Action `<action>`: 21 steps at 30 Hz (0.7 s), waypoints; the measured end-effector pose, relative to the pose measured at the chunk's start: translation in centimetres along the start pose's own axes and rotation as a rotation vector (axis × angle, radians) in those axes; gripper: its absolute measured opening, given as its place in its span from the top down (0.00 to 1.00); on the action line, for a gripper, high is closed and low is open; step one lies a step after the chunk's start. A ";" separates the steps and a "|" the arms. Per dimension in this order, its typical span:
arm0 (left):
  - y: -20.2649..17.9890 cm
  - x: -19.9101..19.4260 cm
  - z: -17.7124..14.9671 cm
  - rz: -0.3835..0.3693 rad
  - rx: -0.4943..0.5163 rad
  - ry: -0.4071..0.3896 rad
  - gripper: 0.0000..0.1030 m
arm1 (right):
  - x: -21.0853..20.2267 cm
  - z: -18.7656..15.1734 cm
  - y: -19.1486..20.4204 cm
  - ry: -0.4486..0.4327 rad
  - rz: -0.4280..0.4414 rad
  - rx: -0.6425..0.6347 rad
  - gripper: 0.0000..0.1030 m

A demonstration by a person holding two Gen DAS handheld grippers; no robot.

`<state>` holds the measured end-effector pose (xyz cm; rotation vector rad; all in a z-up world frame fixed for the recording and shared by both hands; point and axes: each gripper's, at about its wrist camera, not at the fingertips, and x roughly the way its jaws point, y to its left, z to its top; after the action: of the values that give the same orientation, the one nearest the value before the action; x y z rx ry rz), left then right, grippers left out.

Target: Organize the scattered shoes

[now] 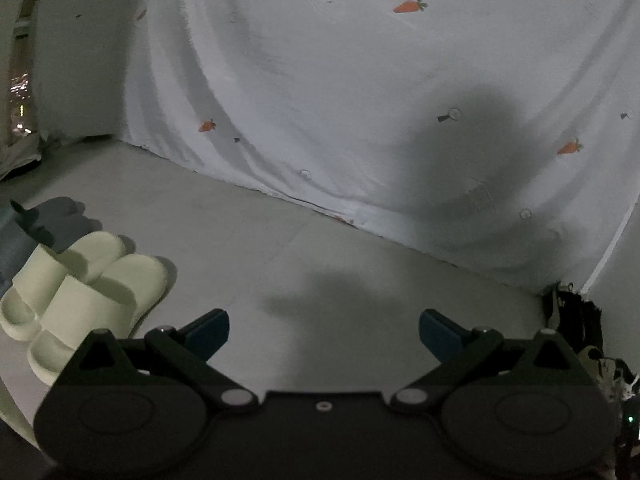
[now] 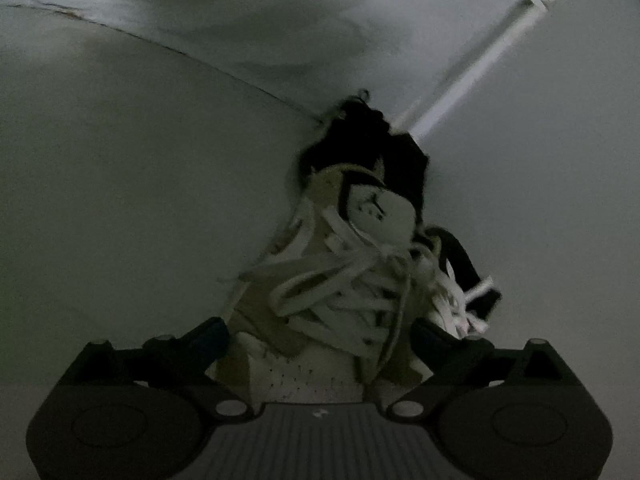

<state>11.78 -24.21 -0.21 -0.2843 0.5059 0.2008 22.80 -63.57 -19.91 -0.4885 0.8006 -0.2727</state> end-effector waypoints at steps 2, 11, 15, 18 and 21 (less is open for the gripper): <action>0.5 0.0 0.1 -0.001 -0.002 0.000 0.00 | -0.1 0.1 -0.4 0.012 0.004 0.029 0.05; 2.9 -0.7 0.7 -0.008 0.001 -0.009 0.00 | -6.2 1.3 0.4 -0.113 0.096 0.172 0.04; 4.9 -0.6 1.0 -0.014 0.017 -0.012 0.00 | -9.1 2.7 3.5 -0.158 0.171 0.246 0.04; 7.3 -0.3 1.3 -0.030 0.033 -0.018 0.00 | -12.3 3.4 7.5 -0.180 0.265 0.306 0.04; 11.4 0.2 1.7 -0.048 0.052 -0.012 0.00 | -15.4 4.1 12.4 -0.194 0.363 0.336 0.05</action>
<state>9.75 -12.93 -1.33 -0.2447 0.4909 0.1422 16.16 -45.31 -14.38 -0.0474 0.6233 -0.0186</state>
